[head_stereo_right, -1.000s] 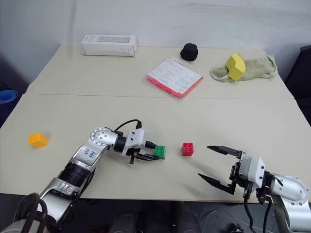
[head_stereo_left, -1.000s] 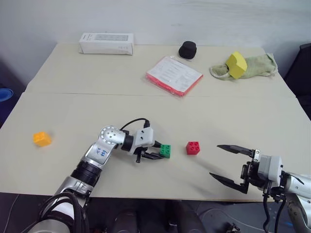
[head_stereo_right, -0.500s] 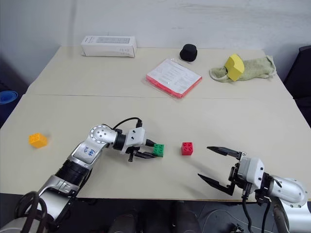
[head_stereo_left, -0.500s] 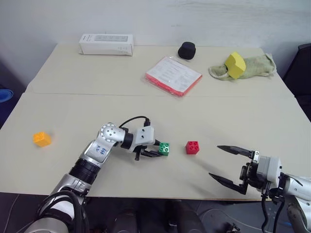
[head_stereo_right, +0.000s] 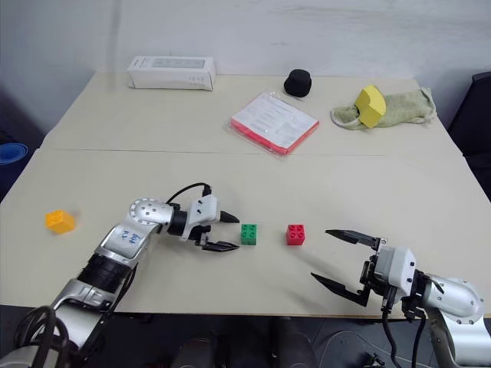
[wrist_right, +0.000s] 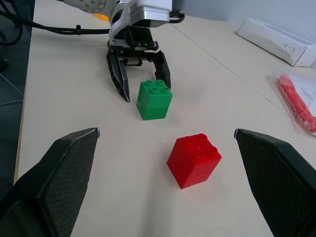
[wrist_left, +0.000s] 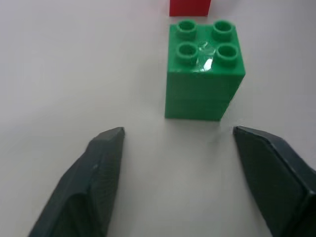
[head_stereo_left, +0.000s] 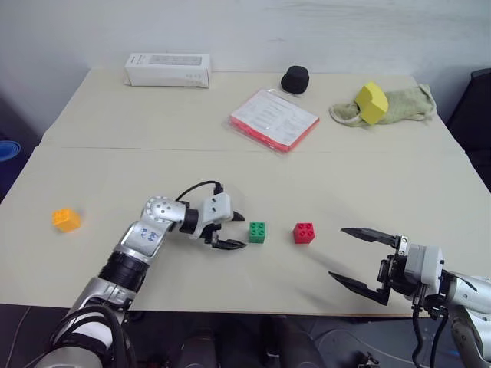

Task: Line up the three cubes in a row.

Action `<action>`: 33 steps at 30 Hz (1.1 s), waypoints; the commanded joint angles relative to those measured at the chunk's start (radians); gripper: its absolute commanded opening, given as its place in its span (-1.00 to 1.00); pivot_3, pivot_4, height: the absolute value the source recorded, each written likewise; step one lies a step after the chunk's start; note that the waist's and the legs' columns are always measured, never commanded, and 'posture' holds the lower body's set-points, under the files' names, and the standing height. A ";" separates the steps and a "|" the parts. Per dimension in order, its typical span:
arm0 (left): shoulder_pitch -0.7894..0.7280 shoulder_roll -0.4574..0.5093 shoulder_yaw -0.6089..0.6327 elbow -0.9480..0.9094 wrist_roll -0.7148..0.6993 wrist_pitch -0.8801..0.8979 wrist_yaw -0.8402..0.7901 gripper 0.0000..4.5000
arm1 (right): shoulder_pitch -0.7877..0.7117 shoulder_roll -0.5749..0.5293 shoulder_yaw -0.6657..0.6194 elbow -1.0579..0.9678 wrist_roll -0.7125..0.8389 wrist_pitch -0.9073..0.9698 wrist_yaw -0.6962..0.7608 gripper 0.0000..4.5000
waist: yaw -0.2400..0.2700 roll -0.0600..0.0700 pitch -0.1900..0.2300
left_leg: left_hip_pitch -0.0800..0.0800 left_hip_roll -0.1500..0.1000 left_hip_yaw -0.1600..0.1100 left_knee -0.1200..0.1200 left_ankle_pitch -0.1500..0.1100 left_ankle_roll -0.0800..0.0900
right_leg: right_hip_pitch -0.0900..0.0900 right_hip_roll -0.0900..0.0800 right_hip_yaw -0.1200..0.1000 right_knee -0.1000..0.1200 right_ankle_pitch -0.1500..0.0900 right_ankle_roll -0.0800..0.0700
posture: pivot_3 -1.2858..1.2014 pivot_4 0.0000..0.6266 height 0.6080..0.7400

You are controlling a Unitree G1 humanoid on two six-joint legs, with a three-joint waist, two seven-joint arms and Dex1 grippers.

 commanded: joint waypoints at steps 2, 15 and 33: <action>0.167 0.123 0.166 -0.166 -0.103 -0.015 -0.025 0.70 | -0.042 -0.003 0.008 0.020 0.028 -0.007 0.029 1.00 | -0.015 0.000 0.000 | 0.000 0.001 0.000 0.000 0.000 -0.001 | 0.000 0.000 0.000 0.001 -0.001 -0.001 | 0.03 -0.52 1.00; 0.816 -0.099 1.017 -0.205 -0.359 -0.208 0.416 0.99 | -0.246 0.079 0.143 -0.073 0.089 0.132 -0.037 1.00 | -0.021 0.000 0.000 | 0.000 0.002 -0.002 -0.001 -0.006 0.006 | -0.001 -0.003 -0.002 0.000 -0.001 -0.002 | 0.03 -0.52 1.00; 0.713 -0.243 1.029 -0.230 -0.366 -0.114 0.908 0.99 | -0.339 0.118 0.195 0.014 0.048 0.107 0.003 1.00 | 0.007 -0.007 -0.003 | -0.001 0.000 -0.003 -0.001 -0.008 0.009 | 0.001 -0.003 -0.003 -0.004 0.000 -0.001 | 0.03 -0.52 1.00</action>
